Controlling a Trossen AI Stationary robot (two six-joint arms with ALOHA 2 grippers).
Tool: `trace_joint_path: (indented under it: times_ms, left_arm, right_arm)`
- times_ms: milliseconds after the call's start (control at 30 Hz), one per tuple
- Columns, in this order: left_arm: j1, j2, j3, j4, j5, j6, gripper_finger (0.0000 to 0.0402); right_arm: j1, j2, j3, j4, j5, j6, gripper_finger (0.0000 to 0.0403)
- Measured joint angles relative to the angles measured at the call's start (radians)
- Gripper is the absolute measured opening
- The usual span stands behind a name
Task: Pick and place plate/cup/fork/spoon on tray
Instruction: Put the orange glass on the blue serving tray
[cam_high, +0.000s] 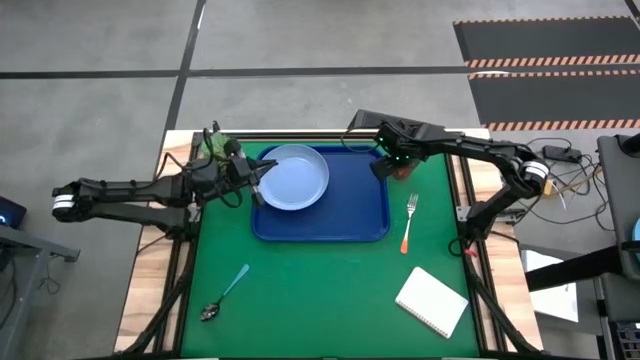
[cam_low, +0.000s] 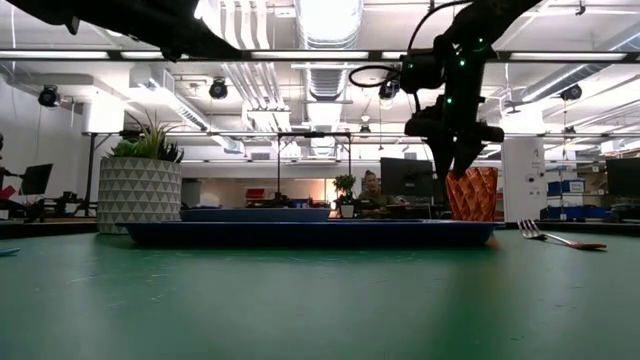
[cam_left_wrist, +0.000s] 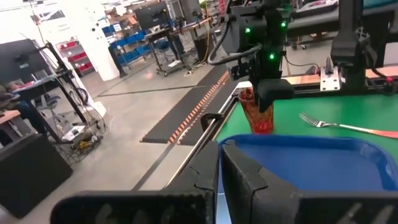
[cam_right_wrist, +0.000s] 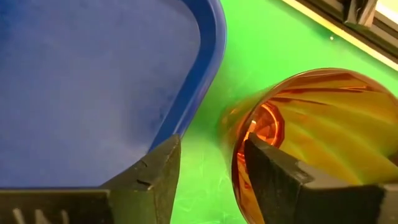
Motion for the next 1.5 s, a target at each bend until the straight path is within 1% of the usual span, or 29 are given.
trace_joint_path:
  times_ms: [333, 700, 933, 1167, 1333, 1500]
  left_arm:
    - [0.0, 0.0, -0.001, 0.013, 0.0, 0.019, 0.0]
    - [0.0, 0.0, -0.002, 0.017, 0.0, 0.018, 0.0]
    - [0.0, 0.0, -0.003, 0.017, 0.0, 0.018, 0.0]
    - [0.0, 0.0, -0.003, 0.017, 0.0, 0.018, 0.0]
    - [0.0, 0.0, -0.003, 0.017, 0.0, 0.018, 0.0]
    - [0.0, 0.0, -0.003, 0.021, 0.0, 0.034, 0.0]
  right_arm:
    - [0.0, 0.007, 0.0, -0.003, 0.0, 0.014, 0.0118]
    - [-0.001, 0.007, 0.0, -0.008, -0.002, 0.038, 0.0047]
    - [0.0, 0.004, 0.0, -0.018, -0.002, 0.038, 0.0013]
    - [0.0, -0.024, 0.022, -0.099, 0.004, 0.025, 0.001]
    - [0.0, -0.029, 0.112, -0.191, 0.078, 0.024, 0.0009]
    - [0.01, -0.027, 0.198, -0.19, 0.078, 0.0, 0.0009]
